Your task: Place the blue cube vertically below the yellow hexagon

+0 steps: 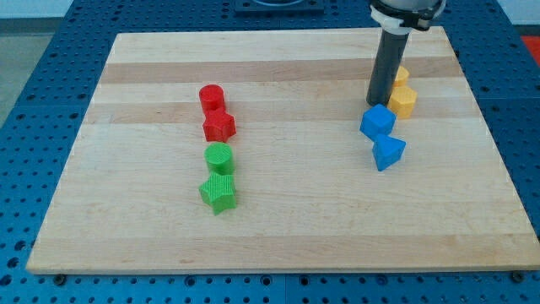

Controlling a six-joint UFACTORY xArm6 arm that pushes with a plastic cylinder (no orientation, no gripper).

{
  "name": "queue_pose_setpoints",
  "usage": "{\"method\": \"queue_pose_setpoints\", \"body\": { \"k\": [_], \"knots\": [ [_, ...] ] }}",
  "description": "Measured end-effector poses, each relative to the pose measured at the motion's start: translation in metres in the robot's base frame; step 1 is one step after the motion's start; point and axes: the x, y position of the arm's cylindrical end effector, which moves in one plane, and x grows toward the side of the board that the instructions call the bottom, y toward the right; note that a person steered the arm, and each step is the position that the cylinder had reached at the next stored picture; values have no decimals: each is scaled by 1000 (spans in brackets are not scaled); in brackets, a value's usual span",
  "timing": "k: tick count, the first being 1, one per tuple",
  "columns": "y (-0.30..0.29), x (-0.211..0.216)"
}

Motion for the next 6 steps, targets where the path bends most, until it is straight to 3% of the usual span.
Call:
{"method": "queue_pose_setpoints", "body": {
  "k": [2, 4, 6],
  "knots": [
    [-59, 0],
    [-67, 41],
    [-60, 44]
  ]
}}
